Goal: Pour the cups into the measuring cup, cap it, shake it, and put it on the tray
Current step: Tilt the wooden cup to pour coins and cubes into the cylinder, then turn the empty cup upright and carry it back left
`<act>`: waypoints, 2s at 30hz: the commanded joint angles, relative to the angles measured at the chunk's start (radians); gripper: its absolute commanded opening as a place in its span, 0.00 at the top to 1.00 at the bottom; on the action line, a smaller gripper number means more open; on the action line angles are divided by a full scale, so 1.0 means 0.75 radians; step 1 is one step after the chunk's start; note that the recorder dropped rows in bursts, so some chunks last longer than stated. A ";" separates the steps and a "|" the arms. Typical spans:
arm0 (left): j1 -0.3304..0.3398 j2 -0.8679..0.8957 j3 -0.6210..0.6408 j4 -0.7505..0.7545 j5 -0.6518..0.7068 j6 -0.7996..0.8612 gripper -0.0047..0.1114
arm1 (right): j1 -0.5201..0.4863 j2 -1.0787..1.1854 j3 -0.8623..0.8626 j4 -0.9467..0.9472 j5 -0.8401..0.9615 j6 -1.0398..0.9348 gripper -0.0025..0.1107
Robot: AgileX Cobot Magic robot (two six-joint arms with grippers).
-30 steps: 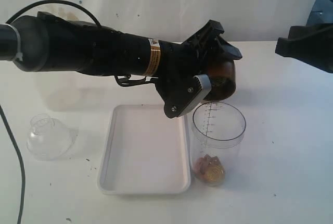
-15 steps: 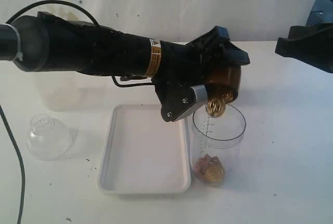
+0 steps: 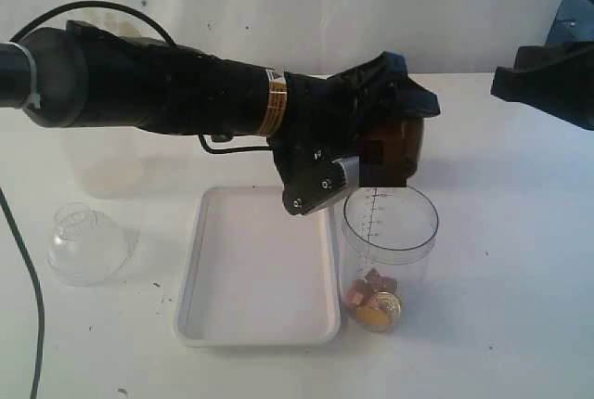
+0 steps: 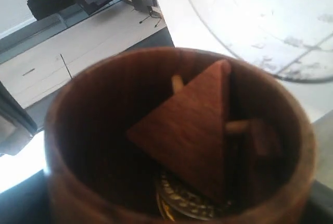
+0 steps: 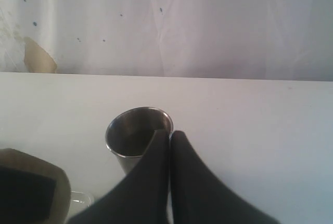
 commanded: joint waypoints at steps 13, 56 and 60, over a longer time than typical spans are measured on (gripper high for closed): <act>-0.004 -0.014 -0.012 -0.044 -0.130 0.255 0.96 | -0.009 -0.010 0.001 -0.003 -0.009 0.000 0.98; -0.001 -0.014 -0.012 -0.679 -0.076 -0.947 0.96 | -0.009 -0.010 0.001 -0.003 -0.009 0.000 0.98; -0.001 -0.017 -0.012 -0.705 0.060 -1.185 0.96 | -0.009 -0.010 0.001 -0.003 -0.009 0.000 0.98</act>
